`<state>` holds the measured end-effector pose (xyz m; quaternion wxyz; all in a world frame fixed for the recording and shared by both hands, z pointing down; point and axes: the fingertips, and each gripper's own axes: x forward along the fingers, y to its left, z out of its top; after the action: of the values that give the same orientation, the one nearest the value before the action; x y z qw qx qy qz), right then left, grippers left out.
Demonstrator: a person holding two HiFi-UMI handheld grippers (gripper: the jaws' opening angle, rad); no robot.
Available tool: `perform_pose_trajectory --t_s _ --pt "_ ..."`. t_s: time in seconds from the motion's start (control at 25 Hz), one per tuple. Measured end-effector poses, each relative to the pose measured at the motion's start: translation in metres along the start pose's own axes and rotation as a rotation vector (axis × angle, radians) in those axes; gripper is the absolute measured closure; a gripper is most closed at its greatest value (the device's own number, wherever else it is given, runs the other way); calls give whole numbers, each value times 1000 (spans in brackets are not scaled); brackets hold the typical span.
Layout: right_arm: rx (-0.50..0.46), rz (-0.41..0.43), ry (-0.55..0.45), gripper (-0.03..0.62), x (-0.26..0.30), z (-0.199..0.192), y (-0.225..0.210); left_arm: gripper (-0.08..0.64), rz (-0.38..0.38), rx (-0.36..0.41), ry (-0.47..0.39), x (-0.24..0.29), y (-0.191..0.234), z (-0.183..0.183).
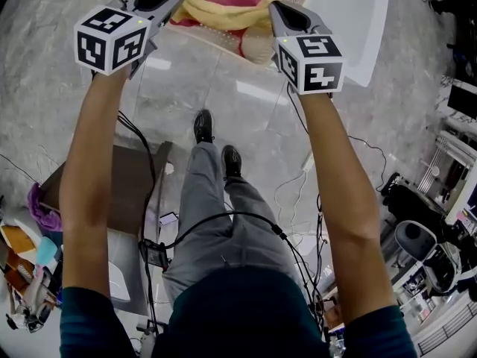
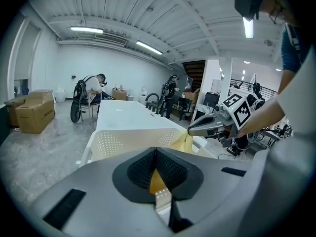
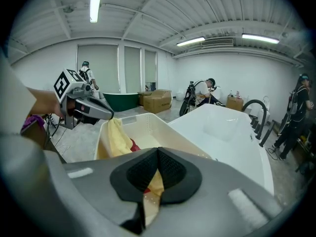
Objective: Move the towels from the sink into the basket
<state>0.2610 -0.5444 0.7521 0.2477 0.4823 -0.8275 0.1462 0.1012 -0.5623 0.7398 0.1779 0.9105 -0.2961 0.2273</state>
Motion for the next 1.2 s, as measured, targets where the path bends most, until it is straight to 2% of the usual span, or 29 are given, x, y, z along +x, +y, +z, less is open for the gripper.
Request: perform_pose_trajectory --t_s 0.44,1.0,1.2 --pt "11 11 52 580 15 -17 8 552 -14 -1 50 11 -1 -20" --pt "11 13 87 566 9 -16 10 552 -1 -4 89 13 -4 -22" --pt "4 10 110 551 4 -10 6 552 9 2 82 5 -4 -8"
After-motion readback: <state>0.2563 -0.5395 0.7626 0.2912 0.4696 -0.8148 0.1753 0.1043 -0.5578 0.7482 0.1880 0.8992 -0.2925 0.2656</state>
